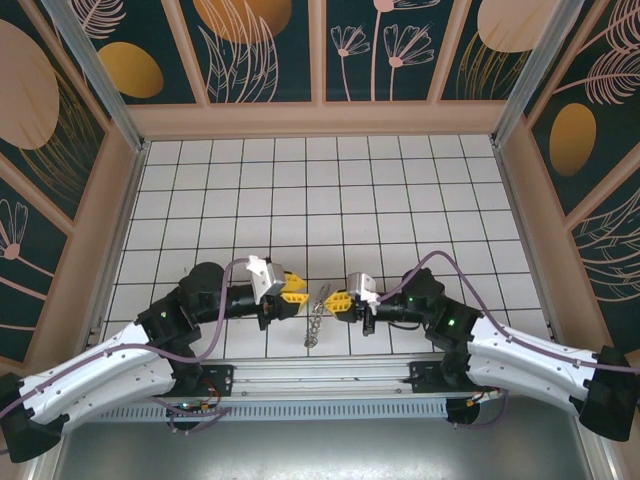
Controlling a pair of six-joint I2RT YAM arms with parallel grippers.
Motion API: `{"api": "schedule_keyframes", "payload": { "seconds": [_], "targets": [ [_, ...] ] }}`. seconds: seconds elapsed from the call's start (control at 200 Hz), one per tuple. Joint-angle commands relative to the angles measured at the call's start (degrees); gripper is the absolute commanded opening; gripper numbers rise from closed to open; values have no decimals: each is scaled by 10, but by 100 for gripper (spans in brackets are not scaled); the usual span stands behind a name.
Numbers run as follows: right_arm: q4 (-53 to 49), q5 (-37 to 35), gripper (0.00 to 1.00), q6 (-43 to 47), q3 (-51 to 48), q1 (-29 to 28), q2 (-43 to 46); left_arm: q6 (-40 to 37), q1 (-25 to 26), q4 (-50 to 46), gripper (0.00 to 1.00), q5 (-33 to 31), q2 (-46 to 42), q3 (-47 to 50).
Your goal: Put the keys on the keyring
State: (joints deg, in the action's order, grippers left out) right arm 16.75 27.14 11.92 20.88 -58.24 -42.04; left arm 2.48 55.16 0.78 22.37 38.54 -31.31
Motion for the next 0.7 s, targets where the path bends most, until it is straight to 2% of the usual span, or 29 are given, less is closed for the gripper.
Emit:
{"api": "schedule_keyframes", "payload": {
  "seconds": [0.0, 0.225, 0.696],
  "targets": [
    [22, 28, 0, 15, 32, -3, 17, -24, 3, -2, 26, 46, 4, -13],
    [2, 54, 0, 23, 49, -2, 10, -51, 3, -29, 21, 71, 29, -30],
    [3, 50, 0, 27, 59, 0, 8, -89, 2, -52, 20, 82, 48, -46]
  ]
}}
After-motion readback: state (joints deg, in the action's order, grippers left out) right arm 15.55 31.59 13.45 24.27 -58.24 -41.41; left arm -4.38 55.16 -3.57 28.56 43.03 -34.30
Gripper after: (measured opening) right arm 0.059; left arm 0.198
